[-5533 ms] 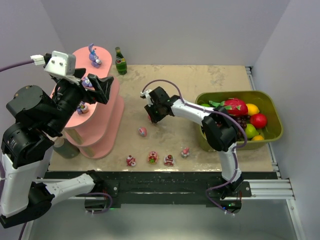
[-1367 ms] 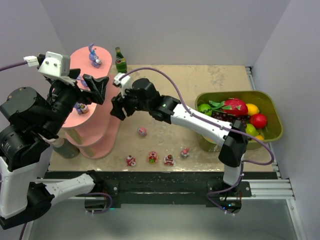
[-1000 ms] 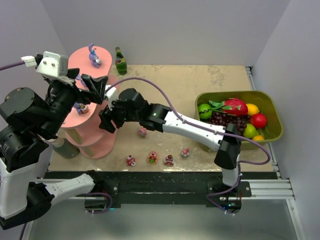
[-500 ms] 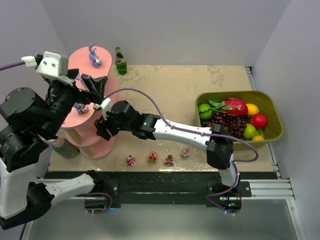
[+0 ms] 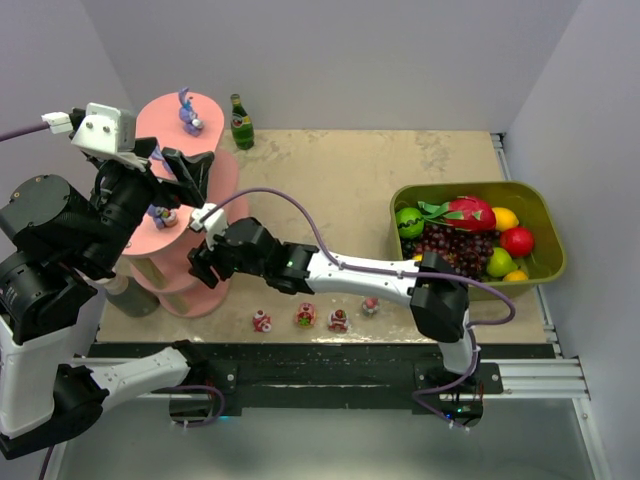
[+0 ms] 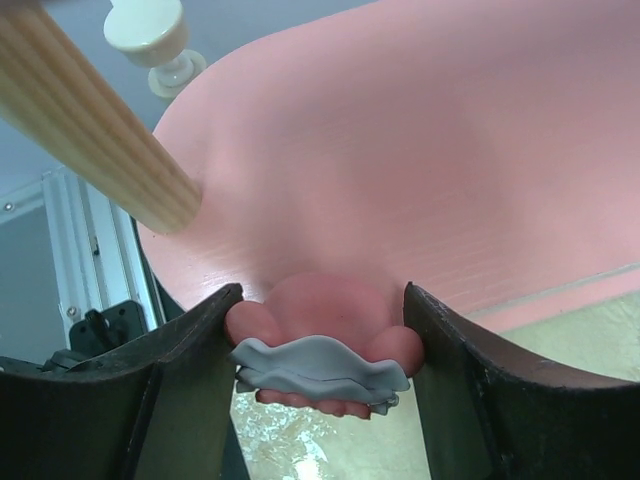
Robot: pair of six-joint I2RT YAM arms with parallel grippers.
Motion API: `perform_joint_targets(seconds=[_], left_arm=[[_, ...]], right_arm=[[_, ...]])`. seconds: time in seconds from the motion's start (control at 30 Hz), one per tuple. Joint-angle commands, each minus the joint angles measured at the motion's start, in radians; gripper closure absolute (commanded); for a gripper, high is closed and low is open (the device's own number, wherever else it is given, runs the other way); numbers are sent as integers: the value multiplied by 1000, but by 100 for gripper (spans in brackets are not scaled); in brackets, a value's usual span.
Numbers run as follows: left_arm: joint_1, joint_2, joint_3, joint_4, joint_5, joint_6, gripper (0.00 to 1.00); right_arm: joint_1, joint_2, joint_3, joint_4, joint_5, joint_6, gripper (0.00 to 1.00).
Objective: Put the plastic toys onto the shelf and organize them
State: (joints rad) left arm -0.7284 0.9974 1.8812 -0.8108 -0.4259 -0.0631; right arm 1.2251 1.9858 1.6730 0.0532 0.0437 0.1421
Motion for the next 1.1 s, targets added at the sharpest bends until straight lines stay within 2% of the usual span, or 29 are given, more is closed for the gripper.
perform_joint_targets(seconds=[0.0, 0.6, 1.07], left_arm=[[4, 0, 12, 2, -11, 8, 0], [4, -9, 9, -5, -20, 5, 0], [4, -14, -2, -5, -24, 5, 0]], right_arm=[[14, -65, -51, 89, 33, 22, 87], [34, -36, -49, 140, 2, 22, 85], [48, 33, -16, 151, 81, -35, 79]])
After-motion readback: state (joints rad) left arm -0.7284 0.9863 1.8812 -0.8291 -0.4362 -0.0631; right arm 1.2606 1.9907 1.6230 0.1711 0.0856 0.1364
